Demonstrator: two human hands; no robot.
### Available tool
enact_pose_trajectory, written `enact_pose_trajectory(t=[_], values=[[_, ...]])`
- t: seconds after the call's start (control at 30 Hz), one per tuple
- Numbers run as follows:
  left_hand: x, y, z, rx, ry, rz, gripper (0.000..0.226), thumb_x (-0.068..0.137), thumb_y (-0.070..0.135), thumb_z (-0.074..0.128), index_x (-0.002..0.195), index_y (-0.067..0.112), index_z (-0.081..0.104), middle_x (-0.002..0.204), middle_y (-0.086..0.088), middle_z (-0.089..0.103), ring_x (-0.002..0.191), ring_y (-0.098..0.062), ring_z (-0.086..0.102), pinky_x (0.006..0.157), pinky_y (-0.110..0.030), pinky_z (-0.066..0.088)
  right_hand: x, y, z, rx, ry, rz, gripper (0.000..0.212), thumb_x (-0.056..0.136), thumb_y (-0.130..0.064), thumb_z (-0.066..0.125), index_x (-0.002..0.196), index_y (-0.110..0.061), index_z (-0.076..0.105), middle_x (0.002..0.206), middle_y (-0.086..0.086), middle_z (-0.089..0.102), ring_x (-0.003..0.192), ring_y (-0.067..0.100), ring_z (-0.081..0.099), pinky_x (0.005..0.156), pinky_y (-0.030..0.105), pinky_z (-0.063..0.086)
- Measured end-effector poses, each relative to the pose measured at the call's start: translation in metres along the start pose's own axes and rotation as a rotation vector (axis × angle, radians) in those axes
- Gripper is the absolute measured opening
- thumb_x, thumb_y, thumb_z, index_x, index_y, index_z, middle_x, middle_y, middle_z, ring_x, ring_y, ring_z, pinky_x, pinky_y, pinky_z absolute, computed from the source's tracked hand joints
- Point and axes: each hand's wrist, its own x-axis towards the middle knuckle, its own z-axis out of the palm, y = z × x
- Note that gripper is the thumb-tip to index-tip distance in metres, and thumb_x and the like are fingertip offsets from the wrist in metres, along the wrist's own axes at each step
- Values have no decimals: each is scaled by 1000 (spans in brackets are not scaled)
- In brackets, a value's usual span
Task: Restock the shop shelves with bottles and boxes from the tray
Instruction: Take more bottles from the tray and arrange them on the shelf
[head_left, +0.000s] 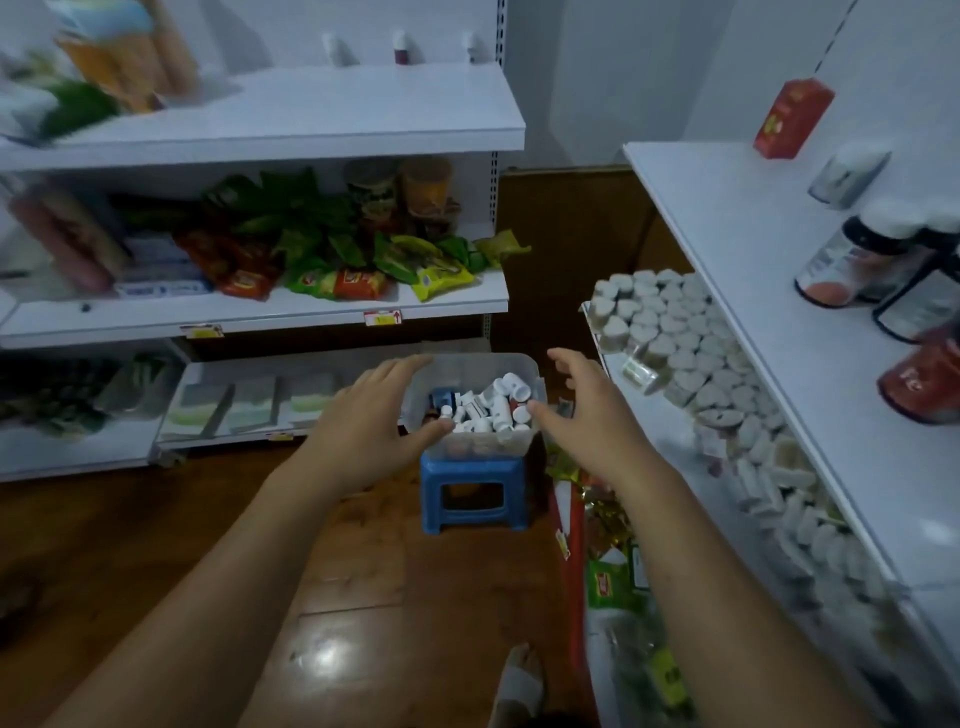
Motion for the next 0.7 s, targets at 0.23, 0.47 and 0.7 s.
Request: enact_pose_trajectory(t=[0.23,0.47,0.7], values=[[92,-12,48,-69,-125,-67,78,96,62,63,159,28,33,159,2,45,141,-22,49,107,-42,50,87,65,26,68,-70,165,66,96,-38,72,153,-26,43,148,2,50,132,21,53,106,42,51],[186,-67,128,-304,-282,-199,58,101,33,69,152,20,44,145,-2,56,116,-11,57,90,-26,44,162,114,97,108,-165,328,54,95,-31,73,144,-23,50,140,3,56,123,23,59,99,43,53],[311,-143,271,-279,-566,-200,55,98,20,72,146,4,52,142,-19,59,126,-36,60,101,-39,48,248,161,194,5,-238,509,66,93,-29,73,151,-18,45,131,16,59,112,36,62,90,46,56]])
